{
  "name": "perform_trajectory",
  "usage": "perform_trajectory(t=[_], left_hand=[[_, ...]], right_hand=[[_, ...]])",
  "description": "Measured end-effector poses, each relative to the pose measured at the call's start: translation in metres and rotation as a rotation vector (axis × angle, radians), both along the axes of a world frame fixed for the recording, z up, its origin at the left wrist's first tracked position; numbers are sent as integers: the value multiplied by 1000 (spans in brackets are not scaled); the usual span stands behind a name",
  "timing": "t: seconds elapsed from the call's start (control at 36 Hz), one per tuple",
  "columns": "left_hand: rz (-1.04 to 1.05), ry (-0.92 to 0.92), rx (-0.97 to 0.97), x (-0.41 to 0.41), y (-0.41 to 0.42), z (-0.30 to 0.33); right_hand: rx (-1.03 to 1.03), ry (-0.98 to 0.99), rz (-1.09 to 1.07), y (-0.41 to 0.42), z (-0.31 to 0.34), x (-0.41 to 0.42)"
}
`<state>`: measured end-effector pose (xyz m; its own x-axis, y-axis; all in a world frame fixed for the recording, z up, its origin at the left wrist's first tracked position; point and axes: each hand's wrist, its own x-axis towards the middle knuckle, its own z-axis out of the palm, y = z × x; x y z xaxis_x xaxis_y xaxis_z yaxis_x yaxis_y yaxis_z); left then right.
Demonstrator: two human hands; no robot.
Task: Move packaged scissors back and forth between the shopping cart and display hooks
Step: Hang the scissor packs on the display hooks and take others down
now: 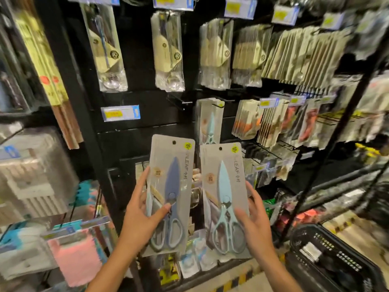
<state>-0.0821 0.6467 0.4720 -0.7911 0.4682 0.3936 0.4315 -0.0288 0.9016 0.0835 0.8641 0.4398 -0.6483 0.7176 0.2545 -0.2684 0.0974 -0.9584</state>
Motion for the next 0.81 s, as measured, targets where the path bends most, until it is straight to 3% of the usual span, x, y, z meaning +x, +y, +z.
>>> perform_trajectory(t=[0.42,0.81], left_hand=[[-10,38,32,-32,85,28],[188,121,1,-51,186,43]], right_hand=[[47,39,-31,91,12,-38],[116,62,173,215,29,-109]])
